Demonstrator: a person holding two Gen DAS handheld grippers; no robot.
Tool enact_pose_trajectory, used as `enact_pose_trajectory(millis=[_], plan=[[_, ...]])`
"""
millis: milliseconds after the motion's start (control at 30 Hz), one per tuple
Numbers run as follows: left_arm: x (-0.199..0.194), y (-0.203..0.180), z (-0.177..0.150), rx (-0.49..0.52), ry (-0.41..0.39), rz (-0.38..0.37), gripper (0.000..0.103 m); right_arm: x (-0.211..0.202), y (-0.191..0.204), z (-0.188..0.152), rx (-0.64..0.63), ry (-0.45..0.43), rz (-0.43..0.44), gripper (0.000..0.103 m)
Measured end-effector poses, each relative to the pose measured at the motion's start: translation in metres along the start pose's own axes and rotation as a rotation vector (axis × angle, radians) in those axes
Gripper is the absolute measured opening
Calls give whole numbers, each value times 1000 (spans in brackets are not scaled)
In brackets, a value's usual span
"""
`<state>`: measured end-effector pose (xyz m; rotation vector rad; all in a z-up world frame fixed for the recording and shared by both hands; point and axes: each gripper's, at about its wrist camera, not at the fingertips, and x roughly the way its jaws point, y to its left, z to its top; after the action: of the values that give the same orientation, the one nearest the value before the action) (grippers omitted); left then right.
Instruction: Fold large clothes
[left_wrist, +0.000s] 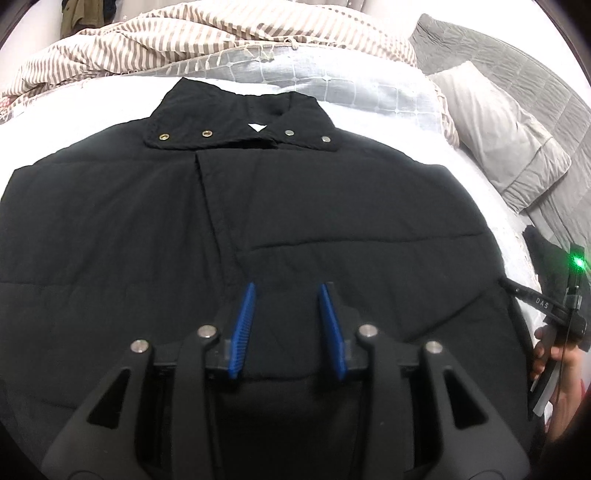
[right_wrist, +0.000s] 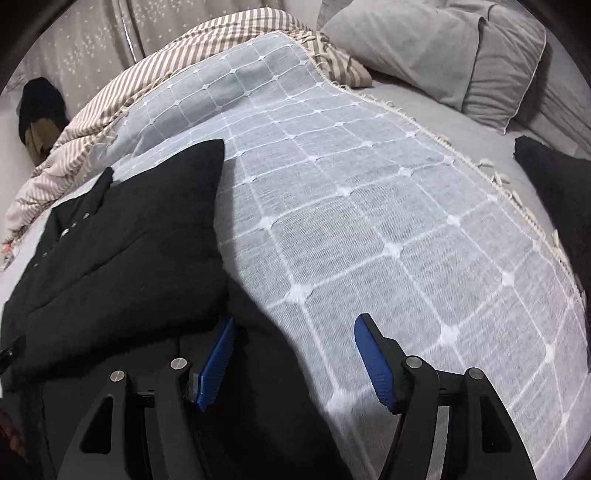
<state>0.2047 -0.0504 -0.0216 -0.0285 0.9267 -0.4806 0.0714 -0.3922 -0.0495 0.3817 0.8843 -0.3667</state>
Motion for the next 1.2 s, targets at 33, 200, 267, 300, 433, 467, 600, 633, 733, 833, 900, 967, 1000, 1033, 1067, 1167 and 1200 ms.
enact_pose_trajectory(millis=[33,200,267,300,433,467,600,633,733,833,900,967,1000,1033,1067,1167,1200], plan=[[-5,-2,-1,6,3,-9,57,-3,-1,-1,7,13,16,67],[-37,-9,-13,44,16,59,84,-28,1,-10,17,31,60,69],[-55,-6,-19,48,34,67,84,-38,5,-14,-1,32,70,73],[-65,-4,-23,50,41,73,85,-45,7,-17,-16,32,74,75],[-102,2,-36,67,52,110,97,-80,12,-33,-62,31,78,83],[-115,4,-41,73,50,120,97,-90,12,-39,-75,31,80,84],[-155,15,-58,65,48,148,99,-125,12,-60,-119,29,78,85],[-166,19,-65,59,47,151,100,-132,11,-64,-127,25,77,85],[-189,29,-79,45,50,164,100,-155,7,-82,-154,16,87,86],[-210,42,-96,33,70,176,100,-174,4,-100,-175,15,113,86],[-220,51,-107,25,80,188,100,-181,2,-110,-189,18,119,86],[-229,59,-117,24,88,193,100,-190,-3,-123,-203,14,133,86],[-233,62,-122,23,94,193,100,-191,-4,-127,-203,15,140,86],[-236,65,-127,22,101,191,100,-194,-8,-133,-199,23,153,86],[-239,70,-134,19,113,189,100,-195,-10,-137,-193,29,159,86],[-243,82,-150,1,137,187,101,-197,-21,-151,-184,42,145,86],[-244,85,-154,-6,145,187,101,-197,-22,-155,-183,44,142,86]])
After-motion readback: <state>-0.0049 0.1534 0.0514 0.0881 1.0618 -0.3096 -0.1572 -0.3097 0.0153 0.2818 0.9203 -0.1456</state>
